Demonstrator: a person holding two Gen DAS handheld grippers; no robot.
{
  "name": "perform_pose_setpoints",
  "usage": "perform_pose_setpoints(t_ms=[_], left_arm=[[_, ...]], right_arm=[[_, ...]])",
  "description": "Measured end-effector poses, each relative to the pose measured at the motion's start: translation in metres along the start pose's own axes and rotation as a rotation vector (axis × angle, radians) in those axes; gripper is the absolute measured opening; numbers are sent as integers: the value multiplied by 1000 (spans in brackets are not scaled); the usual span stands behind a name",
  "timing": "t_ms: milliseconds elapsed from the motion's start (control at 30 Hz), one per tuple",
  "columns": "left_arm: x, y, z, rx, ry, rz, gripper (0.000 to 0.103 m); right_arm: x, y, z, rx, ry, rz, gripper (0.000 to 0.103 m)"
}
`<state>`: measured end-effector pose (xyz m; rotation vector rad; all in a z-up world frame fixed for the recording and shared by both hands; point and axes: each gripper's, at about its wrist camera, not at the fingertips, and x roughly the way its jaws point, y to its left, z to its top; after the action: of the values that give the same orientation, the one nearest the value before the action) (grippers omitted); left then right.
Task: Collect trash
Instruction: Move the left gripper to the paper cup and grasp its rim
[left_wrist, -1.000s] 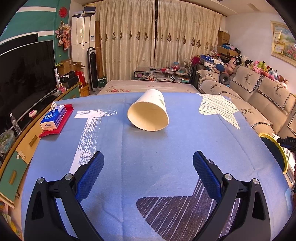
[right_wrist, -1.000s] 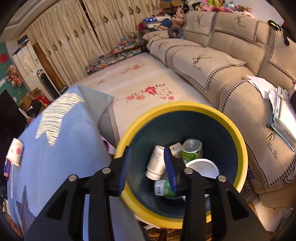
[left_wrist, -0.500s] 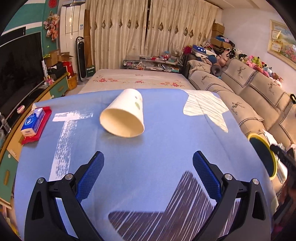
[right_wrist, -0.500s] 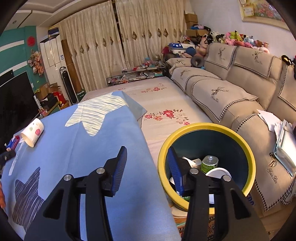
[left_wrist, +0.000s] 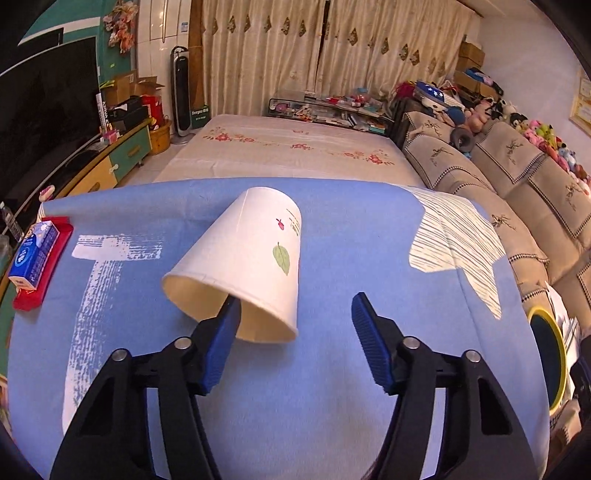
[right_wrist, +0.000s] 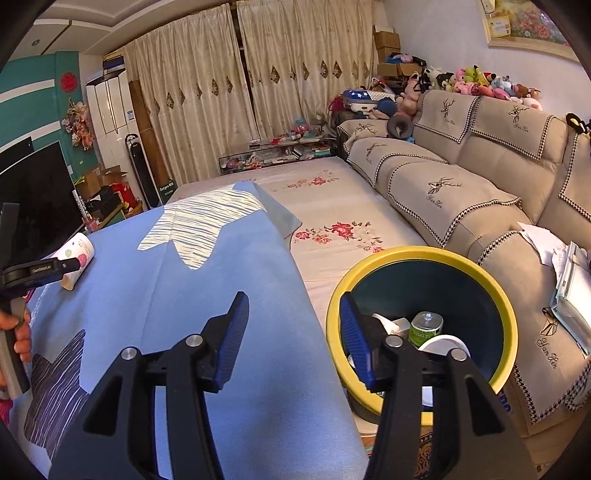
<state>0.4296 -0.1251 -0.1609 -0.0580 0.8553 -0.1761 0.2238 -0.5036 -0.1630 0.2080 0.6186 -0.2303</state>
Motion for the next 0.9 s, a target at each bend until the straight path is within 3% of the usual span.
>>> perform_pose_setpoints(t_ms=[100,167,200,233,400,533,700,900], left_arm=[[10,-4,6,17,-10,22,41],[16,-6,8,23,-7,30,26],[18,-7,8,23,-3,29,10],[20,-8,8,24,1,24,5],[6,-24,8,80,-56,33,5],[-24,-50,5,140,-98,-1,5],[-65,-105,-4,260,-129,-80,5],[-86,-196,-28,386,-74,-230,5]], right_arm=[[1,-2,0,6,7,4,50],[1,-5,-2,15,11,8,50],[2,-7,-1,21,13,10,50],[2,-8,-1,27,14,12,50],[0,-14,-2,61,10,24,50],[-9,-21,-4,57,-15,21,50],[-24,-38,-12,37,5,8,50],[-62,-82,-31,67,-7,-63,51]])
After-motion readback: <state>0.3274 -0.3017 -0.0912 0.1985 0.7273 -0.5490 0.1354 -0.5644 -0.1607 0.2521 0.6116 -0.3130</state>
